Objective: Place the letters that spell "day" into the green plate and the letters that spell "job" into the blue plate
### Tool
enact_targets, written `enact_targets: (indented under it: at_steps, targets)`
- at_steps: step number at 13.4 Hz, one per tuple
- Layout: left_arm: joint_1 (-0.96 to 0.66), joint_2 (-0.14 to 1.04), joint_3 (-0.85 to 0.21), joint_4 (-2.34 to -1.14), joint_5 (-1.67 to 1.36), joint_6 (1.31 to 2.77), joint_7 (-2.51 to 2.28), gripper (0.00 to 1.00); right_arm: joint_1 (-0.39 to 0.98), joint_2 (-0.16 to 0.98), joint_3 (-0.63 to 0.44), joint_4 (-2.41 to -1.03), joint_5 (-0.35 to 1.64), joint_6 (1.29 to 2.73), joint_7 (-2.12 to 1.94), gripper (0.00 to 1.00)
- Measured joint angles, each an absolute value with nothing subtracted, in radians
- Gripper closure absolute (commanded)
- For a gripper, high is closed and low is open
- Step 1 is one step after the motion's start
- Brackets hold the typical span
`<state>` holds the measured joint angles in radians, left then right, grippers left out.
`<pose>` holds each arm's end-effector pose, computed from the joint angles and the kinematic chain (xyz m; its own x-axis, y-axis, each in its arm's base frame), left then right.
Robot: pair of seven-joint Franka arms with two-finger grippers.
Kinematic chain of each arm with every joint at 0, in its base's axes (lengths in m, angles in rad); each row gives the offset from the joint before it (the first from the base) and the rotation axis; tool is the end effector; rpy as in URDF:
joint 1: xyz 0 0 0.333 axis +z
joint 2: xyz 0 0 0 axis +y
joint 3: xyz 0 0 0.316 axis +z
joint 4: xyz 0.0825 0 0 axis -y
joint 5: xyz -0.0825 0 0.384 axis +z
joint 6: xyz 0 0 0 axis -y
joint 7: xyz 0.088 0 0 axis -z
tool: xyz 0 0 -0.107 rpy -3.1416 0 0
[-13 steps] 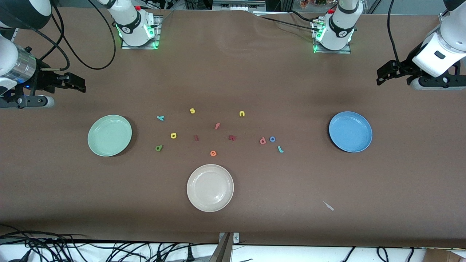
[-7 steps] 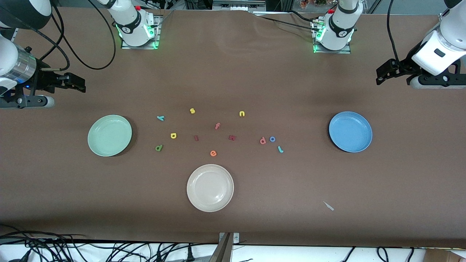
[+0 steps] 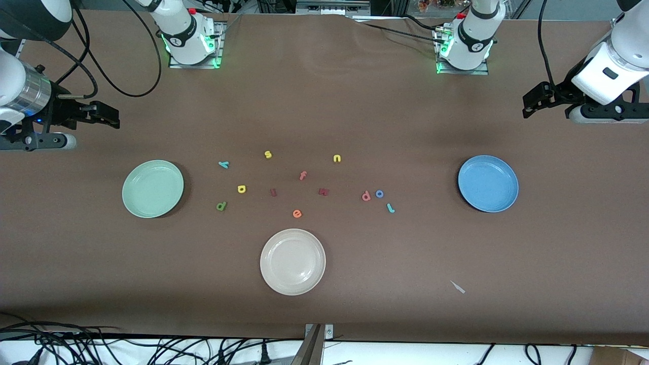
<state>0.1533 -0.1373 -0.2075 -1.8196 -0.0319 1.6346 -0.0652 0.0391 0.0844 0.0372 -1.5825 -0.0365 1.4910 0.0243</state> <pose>0.5116 -0.0371 0.5839 0.9986 0.0164 -0.0507 0.0165 -0.9999 0.0002 0.5656 0.0383 0.5655 0.9836 0.0483 -0.1740 0.0557 -0.9977 0.0374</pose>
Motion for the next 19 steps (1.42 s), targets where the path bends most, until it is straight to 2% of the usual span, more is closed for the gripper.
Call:
enact_targets:
  at_steps: [19]
  targets:
    - [0.153, -0.137, -0.207, -1.819, -0.032, 1.635, -0.065, 0.0, 0.043, 0.115, 0.047, -1.583, -0.036, 1.522, 0.024, 0.0]
